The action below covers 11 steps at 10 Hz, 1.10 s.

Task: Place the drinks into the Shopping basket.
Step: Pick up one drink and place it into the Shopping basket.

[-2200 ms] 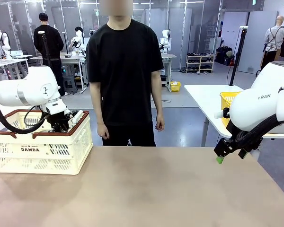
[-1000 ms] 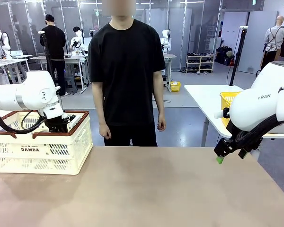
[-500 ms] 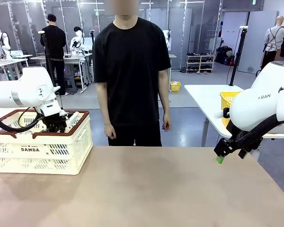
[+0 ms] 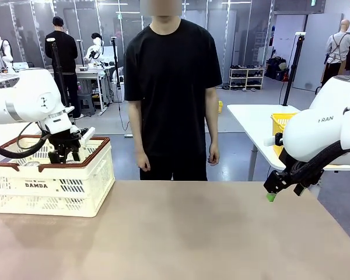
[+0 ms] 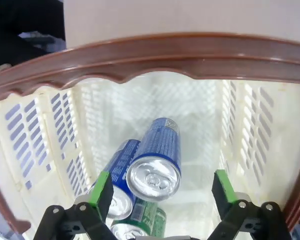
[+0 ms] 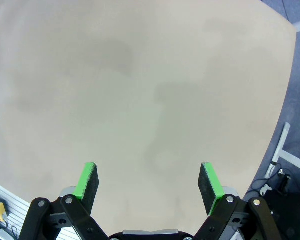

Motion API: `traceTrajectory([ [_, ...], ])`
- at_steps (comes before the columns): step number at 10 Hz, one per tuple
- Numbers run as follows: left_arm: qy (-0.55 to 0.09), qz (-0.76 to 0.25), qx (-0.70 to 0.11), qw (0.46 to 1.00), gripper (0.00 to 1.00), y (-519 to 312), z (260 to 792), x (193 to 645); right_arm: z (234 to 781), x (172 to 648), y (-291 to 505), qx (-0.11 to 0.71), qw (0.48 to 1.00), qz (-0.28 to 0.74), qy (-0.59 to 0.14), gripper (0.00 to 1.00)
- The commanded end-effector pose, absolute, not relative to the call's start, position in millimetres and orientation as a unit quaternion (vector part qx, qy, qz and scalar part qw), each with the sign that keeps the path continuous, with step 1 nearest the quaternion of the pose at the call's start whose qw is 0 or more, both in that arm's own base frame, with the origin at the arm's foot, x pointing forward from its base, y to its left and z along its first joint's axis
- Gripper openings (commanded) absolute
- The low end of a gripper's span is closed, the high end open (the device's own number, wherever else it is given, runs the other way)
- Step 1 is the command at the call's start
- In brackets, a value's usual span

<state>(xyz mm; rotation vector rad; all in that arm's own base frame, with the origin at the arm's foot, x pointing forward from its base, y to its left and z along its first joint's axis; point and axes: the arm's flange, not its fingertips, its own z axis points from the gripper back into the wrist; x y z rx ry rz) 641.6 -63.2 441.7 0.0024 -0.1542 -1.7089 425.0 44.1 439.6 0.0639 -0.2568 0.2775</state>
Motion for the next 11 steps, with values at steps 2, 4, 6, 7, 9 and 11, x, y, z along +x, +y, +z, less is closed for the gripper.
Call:
traceTrajectory([
  [2, -0.083, -0.752, -0.010, 0.654, 1.00, -61.2, 470.3, 614.7, 439.4, 425.0, 42.8, 0.036, 0.980, 0.145, -0.129, 1.00],
  [4, -0.096, -0.743, 0.000, 0.662, 1.00, -58.3, 481.3, 617.9, 439.4, 425.0, 42.8, 0.036, 0.980, 0.145, -0.129, 1.00],
  [6, -0.093, -0.736, 0.007, 0.670, 1.00, -56.2, 483.8, 624.3, 439.4, 425.0, 42.8, 0.036, 0.980, 0.145, -0.129, 1.00],
  [7, -0.111, -0.743, -0.005, 0.660, 1.00, -55.1, 491.1, 620.2, 439.4, 425.0, 42.8, 0.036, 0.980, 0.145, -0.129, 1.00],
  [9, -0.130, -0.733, -0.008, 0.667, 1.00, -49.6, 516.6, 598.3, 439.4, 425.0, 42.8, 0.036, 0.980, 0.145, -0.129, 1.00],
  [11, -0.116, -0.727, -0.022, 0.677, 1.00, -48.0, 535.9, 572.7, 439.4, 425.0, 42.8, 0.036, 0.980, 0.145, -0.129, 1.00],
])
